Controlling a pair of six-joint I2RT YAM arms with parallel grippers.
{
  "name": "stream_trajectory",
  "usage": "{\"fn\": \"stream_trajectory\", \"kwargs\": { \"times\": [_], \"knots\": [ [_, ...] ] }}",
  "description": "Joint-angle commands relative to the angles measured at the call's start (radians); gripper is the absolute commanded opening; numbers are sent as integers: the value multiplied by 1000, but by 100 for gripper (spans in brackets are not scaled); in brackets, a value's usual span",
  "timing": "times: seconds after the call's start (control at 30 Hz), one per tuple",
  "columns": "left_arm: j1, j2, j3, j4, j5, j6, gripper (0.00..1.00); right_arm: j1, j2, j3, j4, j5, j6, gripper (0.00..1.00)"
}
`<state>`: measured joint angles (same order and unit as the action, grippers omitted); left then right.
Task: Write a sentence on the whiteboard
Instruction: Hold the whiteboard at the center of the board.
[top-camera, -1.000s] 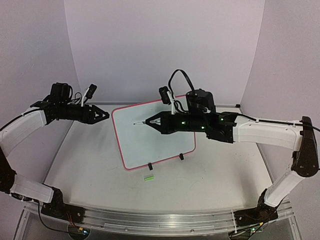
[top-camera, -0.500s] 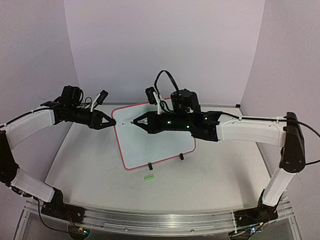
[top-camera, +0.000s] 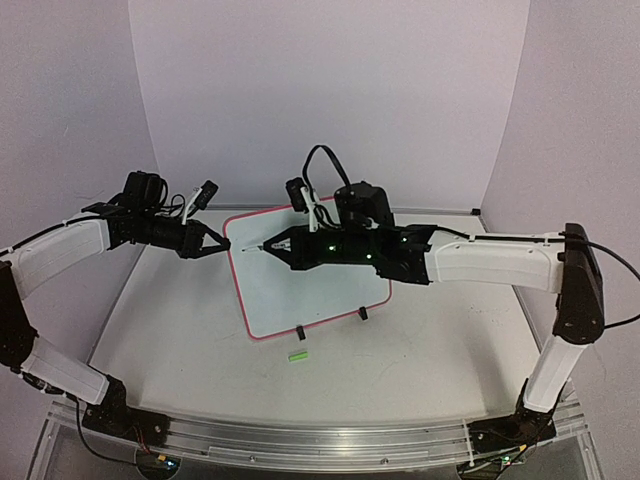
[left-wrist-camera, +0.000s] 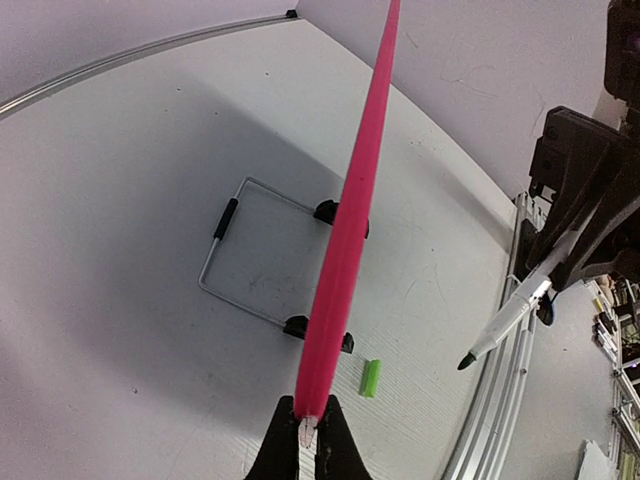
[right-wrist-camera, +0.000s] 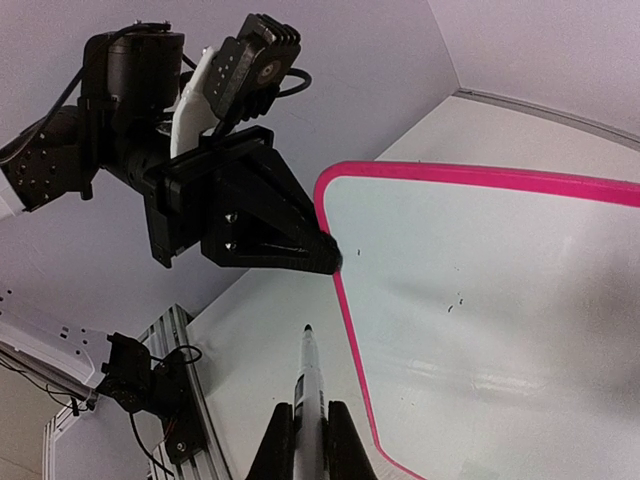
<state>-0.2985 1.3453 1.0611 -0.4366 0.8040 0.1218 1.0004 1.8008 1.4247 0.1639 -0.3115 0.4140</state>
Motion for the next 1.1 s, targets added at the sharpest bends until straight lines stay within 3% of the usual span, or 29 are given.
{"fn": "stream_trajectory", "kwargs": {
  "times": [0.0, 0.33, 1.07],
  "knots": [
    [-7, -13, 21, 2, -29, 36, 0, 8, 13, 45, 29, 20, -21, 0],
    [-16, -25, 7, -2, -43, 58, 0, 11, -47, -17, 31, 52, -44, 0],
    [-19, -34, 1, -11, -70, 67, 0, 11, 86, 136, 20, 38, -77, 0]
  ]
}}
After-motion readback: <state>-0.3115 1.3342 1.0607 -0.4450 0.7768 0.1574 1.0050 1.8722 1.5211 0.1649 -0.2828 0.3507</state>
